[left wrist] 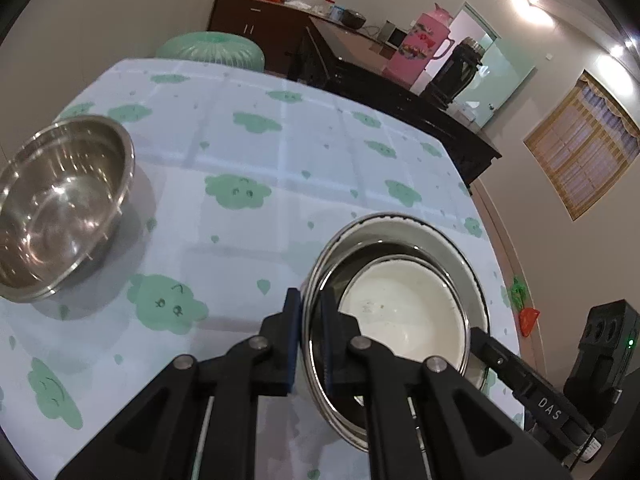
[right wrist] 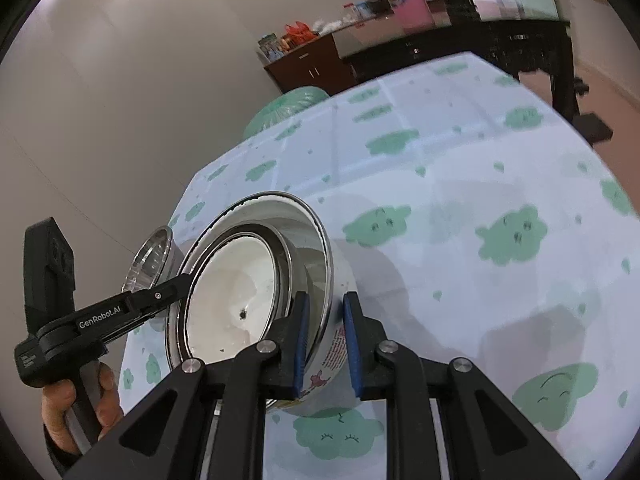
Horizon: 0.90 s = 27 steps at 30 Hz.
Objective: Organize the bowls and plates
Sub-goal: 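Lift the bowl stack with both tools and carry it toward the large steel bowl, then lower the bowl stack into the large steel bowl with both tools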
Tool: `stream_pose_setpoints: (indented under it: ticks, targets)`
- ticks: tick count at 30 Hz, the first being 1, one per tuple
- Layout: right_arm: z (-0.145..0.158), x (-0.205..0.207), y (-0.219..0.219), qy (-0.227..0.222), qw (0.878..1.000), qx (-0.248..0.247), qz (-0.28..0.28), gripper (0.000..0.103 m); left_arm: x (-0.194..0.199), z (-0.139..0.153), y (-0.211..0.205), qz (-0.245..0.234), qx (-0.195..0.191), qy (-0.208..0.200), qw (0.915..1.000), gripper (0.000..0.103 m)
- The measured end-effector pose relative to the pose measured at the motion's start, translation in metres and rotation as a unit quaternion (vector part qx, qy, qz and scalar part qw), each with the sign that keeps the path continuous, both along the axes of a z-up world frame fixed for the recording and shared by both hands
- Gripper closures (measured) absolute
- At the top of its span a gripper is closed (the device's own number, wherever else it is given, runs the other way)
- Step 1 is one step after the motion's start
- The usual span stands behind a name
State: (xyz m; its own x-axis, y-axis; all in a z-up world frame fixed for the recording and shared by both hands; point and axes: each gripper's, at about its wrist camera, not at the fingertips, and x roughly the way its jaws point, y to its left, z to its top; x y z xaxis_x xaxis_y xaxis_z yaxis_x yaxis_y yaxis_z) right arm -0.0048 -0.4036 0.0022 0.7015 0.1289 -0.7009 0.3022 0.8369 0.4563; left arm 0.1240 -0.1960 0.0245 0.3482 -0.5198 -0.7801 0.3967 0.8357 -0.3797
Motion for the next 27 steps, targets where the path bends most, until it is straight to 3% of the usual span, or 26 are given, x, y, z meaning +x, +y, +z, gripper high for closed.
stream_pose_setpoints:
  ticks: [12, 21, 27]
  targets:
    - [0.047, 0.024, 0.030, -0.024, 0.999, -0.014, 0.032, 0.084, 0.018, 0.046, 0.040, 0.022, -0.010, -0.020, 0.9995, 0.098]
    - [0.079, 0.075, 0.090, -0.046, 0.996, 0.002, 0.082, 0.084, 0.046, 0.086, 0.114, 0.076, 0.000, -0.056, 0.9955, 0.098]
    - [0.079, 0.117, 0.140, -0.052, 0.991, 0.012, 0.120, 0.084, 0.070, 0.090, 0.168, 0.119, 0.012, -0.069, 0.9904, 0.097]
